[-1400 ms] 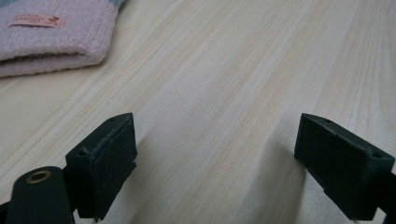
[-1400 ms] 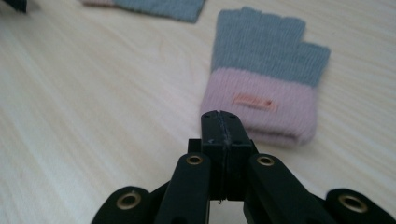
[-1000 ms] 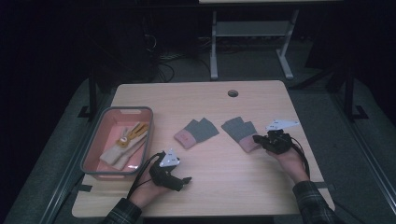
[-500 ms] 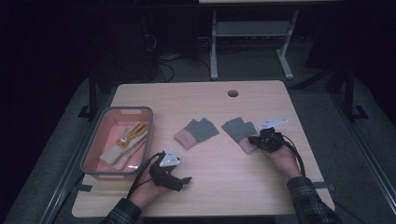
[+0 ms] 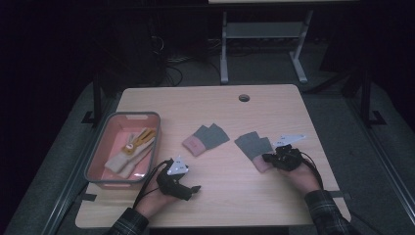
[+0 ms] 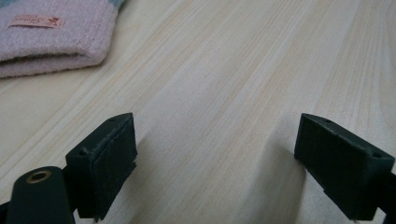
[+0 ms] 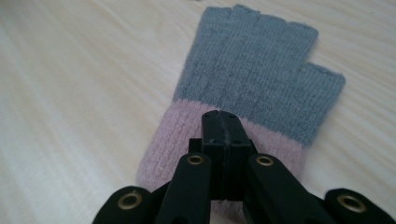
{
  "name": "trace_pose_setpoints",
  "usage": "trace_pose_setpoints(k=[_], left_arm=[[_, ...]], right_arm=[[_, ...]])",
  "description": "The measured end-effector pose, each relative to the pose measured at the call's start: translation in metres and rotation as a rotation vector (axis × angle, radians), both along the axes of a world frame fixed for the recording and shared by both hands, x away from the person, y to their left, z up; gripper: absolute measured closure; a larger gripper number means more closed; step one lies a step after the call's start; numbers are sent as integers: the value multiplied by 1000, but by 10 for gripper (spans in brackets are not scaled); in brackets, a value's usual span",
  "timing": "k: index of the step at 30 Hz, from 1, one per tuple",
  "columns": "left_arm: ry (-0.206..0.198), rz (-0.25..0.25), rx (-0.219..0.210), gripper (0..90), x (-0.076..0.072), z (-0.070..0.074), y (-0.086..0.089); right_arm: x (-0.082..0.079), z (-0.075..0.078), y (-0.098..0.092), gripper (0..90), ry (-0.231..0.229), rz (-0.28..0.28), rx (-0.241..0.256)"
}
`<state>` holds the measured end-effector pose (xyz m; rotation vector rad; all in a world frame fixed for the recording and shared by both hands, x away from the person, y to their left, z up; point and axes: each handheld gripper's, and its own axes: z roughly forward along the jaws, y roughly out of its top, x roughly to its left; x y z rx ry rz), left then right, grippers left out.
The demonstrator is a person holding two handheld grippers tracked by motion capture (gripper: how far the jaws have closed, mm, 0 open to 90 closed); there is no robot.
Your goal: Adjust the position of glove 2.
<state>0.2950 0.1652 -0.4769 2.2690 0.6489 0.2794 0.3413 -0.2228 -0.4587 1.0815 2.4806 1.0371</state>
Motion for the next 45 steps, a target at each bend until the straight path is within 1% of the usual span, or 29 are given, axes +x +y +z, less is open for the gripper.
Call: trace_pose_setpoints(k=[2, 3, 5, 6, 7, 8, 9, 10, 12, 14, 17, 19, 21, 22, 23, 25, 27, 28, 29, 31, 32, 34, 37, 42, 45], left_arm=[[0, 0, 1, 121, 0, 0, 0], [0, -1, 1, 121, 0, 0, 0], [0, -1, 1, 121, 0, 0, 0], [-1, 0, 0, 121, 0, 0, 0], [-1, 0, 0, 121, 0, 0, 0], [-1, 0, 0, 121, 0, 0, 0], [-1, 0, 0, 121, 0, 0, 0], [0, 0, 1, 121, 0, 0, 0], [-2, -1, 0, 121, 0, 0, 0], [-2, -1, -1, 121, 0, 0, 0], [-3, -1, -1, 121, 0, 0, 0], [-3, -1, -1, 121, 0, 0, 0], [-3, 0, -1, 121, 0, 0, 0], [-3, 0, -1, 121, 0, 0, 0], [-3, 1, -2, 122, 0, 0, 0], [-2, 0, -1, 122, 0, 0, 0], [-2, 1, -1, 122, 0, 0, 0], [-2, 0, -1, 122, 0, 0, 0], [-2, 1, -1, 121, 0, 0, 0], [-2, 1, -1, 122, 0, 0, 0], [-3, 0, -1, 121, 0, 0, 0], [-2, 1, -1, 122, 0, 0, 0], [-3, 1, -1, 122, 0, 0, 0], [-3, 1, -1, 122, 0, 0, 0], [-3, 1, -1, 122, 0, 0, 0]], right_arm=[[-3, 0, 0, 900, -1, 7, -3], [-11, 0, 2, 900, 1, 20, -1], [-14, 0, 2, 900, -3, 28, -4], [-23, 1, 5, 900, 0, 44, -9], [-23, 1, 5, 900, 0, 44, -9], [-31, 2, 7, 900, 4, 63, -15], [-31, 2, 7, 900, 4, 63, -15], [-37, 1, 9, 900, 1, 80, -15], [-45, 2, 11, 900, 11, 86, -13], [-48, 2, 11, 900, 8, 94, -13], [-58, 2, 11, 900, 15, 109, -7], [-61, 4, 10, 893, 3, 118, -7], [-57, 10, 2, 894, -31, 94, 0], [-55, 12, -2, 895, -40, 77, 11], [-52, 14, -7, 896, -48, 63, 9], [-48, 15, -16, 898, -52, 26, 11], [-44, 12, -23, 898, -45, 6, 15], [-43, 11, -24, 898, -39, 5, 13], [-43, 9, -25, 898, -27, 11, 9], [-43, 7, -25, 898, -23, 16, 7], [-44, 6, -21, 898, -7, 39, -1], [-45, 6, -18, 898, 0, 63, -11], [-50, 5, -13, 898, 8, 92, -12], [-57, 5, -2, 898, 23, 142, -25], [-60, 5, 5, 900, 30, 166, -18]])
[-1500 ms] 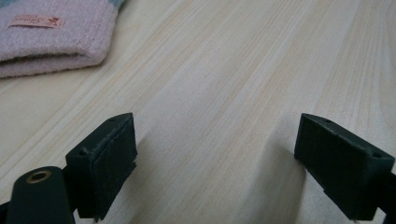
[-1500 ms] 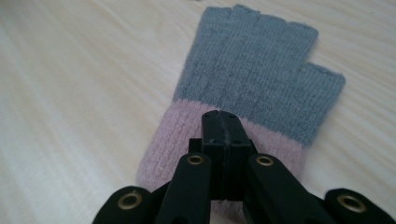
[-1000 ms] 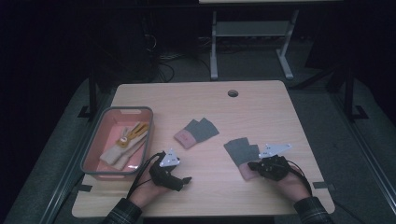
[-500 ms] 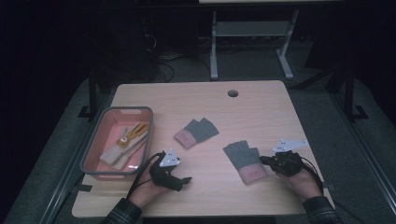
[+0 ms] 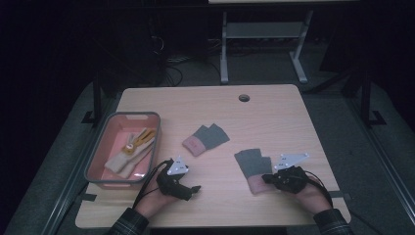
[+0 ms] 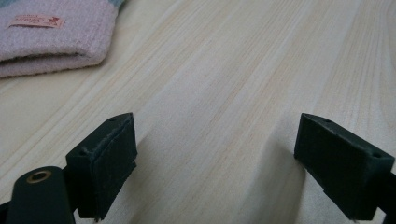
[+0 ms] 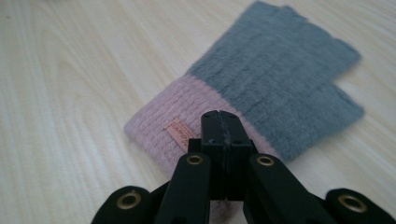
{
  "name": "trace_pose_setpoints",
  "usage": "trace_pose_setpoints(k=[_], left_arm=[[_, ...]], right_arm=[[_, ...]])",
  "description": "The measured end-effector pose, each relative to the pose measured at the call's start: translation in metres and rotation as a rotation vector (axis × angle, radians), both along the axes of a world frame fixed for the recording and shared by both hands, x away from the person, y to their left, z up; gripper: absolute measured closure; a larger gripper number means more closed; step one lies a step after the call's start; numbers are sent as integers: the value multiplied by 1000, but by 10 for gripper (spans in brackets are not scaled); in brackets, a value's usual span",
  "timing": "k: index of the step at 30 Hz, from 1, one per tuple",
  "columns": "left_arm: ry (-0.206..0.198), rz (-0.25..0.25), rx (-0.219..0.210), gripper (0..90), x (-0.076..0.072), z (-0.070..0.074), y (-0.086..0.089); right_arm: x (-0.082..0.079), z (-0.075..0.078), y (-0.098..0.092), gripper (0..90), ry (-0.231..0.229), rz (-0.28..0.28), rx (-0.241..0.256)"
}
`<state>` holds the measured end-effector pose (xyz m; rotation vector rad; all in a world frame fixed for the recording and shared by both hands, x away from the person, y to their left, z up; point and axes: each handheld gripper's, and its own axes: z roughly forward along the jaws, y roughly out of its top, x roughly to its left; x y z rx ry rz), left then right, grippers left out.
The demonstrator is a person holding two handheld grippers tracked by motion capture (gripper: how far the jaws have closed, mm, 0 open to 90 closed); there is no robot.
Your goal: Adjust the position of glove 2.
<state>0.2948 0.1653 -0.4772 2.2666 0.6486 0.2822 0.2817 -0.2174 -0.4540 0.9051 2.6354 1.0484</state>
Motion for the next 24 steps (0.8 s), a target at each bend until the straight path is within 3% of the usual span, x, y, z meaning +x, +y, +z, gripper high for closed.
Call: trace_pose_setpoints(k=[7, 11, 14, 19, 20, 21, 22, 23, 24], left_arm=[[0, 0, 0, 122, 0, 0, 0], [0, 0, 0, 122, 0, 0, 0], [2, 1, -2, 122, 0, 0, 0], [2, 6, 0, 122, 0, 0, 0], [2, 6, 0, 122, 0, 0, 0], [1, 10, 0, 122, 0, 0, 0], [1, 10, 0, 122, 0, 0, 0], [2, 12, -1, 122, 0, 0, 0], [2, 12, -1, 122, 0, 0, 0]], right_arm=[[-4, 1, 11, 900, -10, 46, 0], [0, 6, 0, 900, -30, -1, 25], [7, 5, -14, 850, -50, -67, 38], [21, -4, -41, 638, -50, -211, 62], [21, -4, -41, 638, -50, -211, 62], [25, -7, -51, 506, -60, -272, 67], [25, -7, -51, 506, -60, -272, 67], [29, -12, -57, 384, -58, -321, 66], [29, -12, -57, 384, -58, -321, 66]])
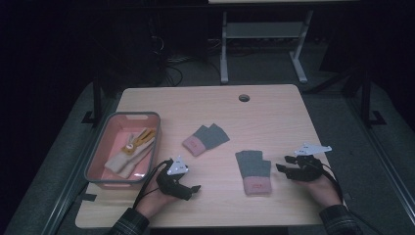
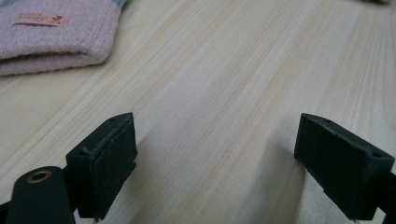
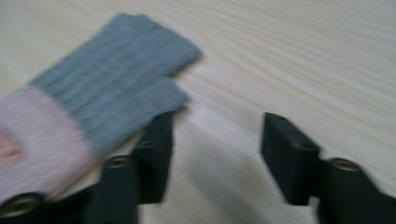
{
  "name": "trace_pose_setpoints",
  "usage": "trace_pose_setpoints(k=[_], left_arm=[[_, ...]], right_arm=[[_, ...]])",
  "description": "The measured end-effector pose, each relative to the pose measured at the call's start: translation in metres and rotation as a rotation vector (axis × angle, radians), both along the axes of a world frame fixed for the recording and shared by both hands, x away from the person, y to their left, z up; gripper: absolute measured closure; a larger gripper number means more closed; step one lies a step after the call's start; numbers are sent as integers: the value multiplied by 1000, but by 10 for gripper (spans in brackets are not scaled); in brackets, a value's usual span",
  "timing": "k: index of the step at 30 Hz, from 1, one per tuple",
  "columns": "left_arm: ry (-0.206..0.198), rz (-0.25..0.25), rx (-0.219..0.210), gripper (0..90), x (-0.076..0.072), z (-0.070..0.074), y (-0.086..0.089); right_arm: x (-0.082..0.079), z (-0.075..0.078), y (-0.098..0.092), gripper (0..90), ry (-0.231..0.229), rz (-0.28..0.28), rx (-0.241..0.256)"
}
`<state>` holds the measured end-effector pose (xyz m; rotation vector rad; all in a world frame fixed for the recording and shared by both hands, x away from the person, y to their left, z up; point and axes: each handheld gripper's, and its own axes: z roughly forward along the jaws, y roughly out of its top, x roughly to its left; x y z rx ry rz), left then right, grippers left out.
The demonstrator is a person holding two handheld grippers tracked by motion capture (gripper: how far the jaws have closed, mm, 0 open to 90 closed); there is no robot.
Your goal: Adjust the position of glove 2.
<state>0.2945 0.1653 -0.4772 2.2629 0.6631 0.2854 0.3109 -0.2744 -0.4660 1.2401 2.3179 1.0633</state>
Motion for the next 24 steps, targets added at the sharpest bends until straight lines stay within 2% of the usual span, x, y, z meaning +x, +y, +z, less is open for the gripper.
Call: trace_pose_setpoints(k=[1, 2, 4, 6, 7, 9, 11, 16, 17, 18, 20, 23, 24], left_arm=[[0, 0, 0, 121, 0, 0, 0], [0, 0, 1, 121, 0, 0, 0], [4, 6, -1, 120, 0, 0, -1], [5, 5, 1, 121, 0, 1, -1], [7, 3, 5, 121, 0, 1, -2], [12, 2, 16, 125, 0, 2, -3], [18, 7, 26, 140, 1, 3, -5], [41, 9, 36, 249, 6, 11, -14], [41, 9, 36, 286, 6, 11, -14], [68, -12, 10, 370, 10, 16, -17], [56, -1, 13, 406, 14, 20, -22], [59, -5, 4, 572, 17, 24, -24], [65, 3, 6, 572, 20, 26, -25]], right_arm=[[3, -6, -4, 306, 22, -46, 5], [4, -8, -5, 275, 30, -58, 0], [7, -12, -6, 233, 17, -82, -18], [7, -13, -7, 230, 11, -89, -18], [8, -15, -6, 169, 0, -101, -19], [8, -17, -5, 156, -19, -91, -45], [8, -17, -5, 149, -18, -92, -44], [8, -17, -5, 140, -15, -93, -42], [8, -17, -5, 140, -15, -93, -42], [8, -17, -5, 139, -15, -93, -43], [8, -17, -5, 140, -14, -93, -42], [8, -17, -5, 140, -15, -92, -43], [8, -17, -5, 140, -15, -92, -43]])
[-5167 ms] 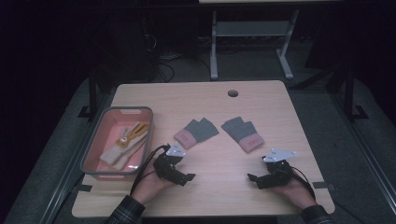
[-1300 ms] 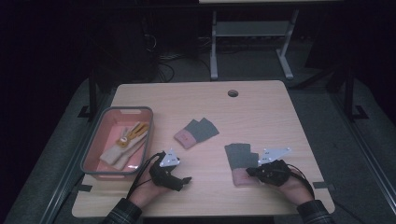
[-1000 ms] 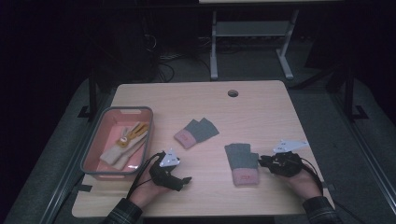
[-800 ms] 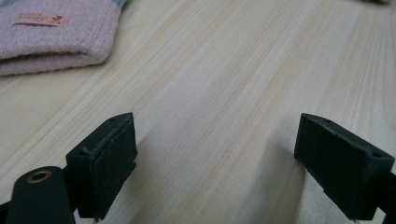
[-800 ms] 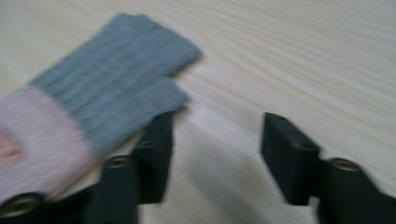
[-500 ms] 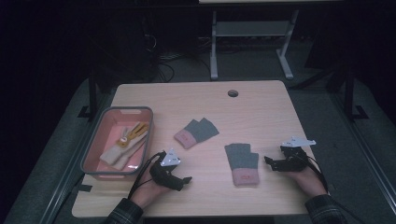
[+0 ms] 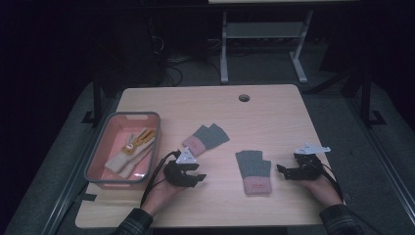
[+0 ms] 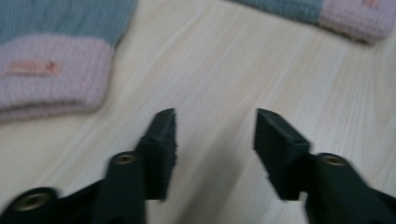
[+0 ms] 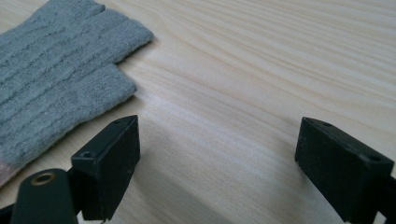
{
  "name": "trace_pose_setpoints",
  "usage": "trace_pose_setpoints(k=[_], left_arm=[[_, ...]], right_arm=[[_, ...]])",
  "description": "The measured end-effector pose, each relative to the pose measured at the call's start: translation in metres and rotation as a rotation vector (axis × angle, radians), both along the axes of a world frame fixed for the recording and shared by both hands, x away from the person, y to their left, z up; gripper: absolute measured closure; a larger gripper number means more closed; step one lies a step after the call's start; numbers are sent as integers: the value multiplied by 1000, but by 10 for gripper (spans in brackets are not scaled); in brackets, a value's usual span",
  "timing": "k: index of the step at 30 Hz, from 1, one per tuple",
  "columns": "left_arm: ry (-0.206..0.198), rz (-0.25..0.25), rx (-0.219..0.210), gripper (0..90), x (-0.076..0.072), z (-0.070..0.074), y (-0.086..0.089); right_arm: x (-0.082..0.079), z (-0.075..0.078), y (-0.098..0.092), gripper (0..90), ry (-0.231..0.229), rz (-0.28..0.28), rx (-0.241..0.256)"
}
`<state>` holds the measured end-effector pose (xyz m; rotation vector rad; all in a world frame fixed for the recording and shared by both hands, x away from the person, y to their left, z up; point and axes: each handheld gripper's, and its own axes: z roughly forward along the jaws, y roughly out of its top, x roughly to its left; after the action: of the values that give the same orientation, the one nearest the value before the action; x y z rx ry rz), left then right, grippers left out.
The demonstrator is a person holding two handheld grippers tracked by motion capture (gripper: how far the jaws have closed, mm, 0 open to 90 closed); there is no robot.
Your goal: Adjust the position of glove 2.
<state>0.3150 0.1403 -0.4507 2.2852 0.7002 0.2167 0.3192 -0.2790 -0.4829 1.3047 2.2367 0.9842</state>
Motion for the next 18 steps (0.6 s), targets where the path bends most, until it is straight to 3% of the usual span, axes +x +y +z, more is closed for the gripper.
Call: trace_pose_setpoints(k=[3, 7, 10, 14, 18], left_arm=[[10, 11, -14, 772, 11, 7, -3], [3, 28, -35, 894, 23, 15, -10], [-2, 38, -40, 895, 31, 18, -13], [-11, 83, -54, 895, 51, 25, -17], [-13, 111, -35, 895, 64, 24, -17]], right_arm=[[0, 0, 0, 139, 1, 0, 0], [0, 0, 0, 139, 1, 0, 1], [0, 0, 0, 139, 1, 3, 0], [0, 0, 0, 139, 1, 3, 0], [0, 0, 0, 139, -1, 5, -1]])
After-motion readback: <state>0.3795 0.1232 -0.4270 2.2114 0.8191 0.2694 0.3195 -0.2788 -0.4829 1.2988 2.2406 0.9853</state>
